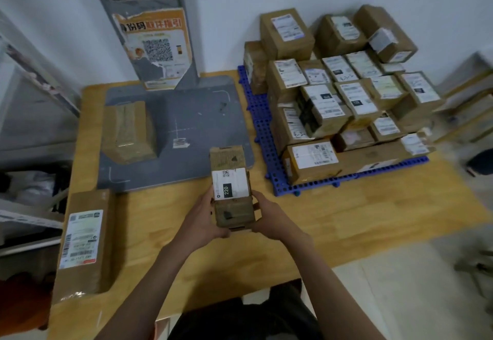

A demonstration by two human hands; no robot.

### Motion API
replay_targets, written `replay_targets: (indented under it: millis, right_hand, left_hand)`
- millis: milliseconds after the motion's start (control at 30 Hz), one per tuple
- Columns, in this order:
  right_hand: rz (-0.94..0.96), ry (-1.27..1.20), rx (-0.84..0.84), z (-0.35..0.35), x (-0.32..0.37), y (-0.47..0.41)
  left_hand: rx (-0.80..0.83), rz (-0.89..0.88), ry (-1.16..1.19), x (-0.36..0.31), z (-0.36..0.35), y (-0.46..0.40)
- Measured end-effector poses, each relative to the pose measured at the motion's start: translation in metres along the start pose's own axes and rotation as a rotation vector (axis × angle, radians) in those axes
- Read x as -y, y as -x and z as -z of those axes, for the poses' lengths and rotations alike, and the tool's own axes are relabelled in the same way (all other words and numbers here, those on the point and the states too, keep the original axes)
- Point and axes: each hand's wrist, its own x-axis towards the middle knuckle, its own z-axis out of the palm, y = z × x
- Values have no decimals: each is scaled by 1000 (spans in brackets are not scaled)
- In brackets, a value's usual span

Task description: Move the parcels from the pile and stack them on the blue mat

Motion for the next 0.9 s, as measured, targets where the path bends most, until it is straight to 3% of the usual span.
replay_targets:
  millis: [433, 900]
  right_hand:
    - [187, -75, -39, 119, -69, 37]
    - [251, -101, -71, 244, -172, 73]
  left_hand:
    - [-120, -41, -73, -113, -73, -13]
    - [-94, -80, -97, -230, -175, -41]
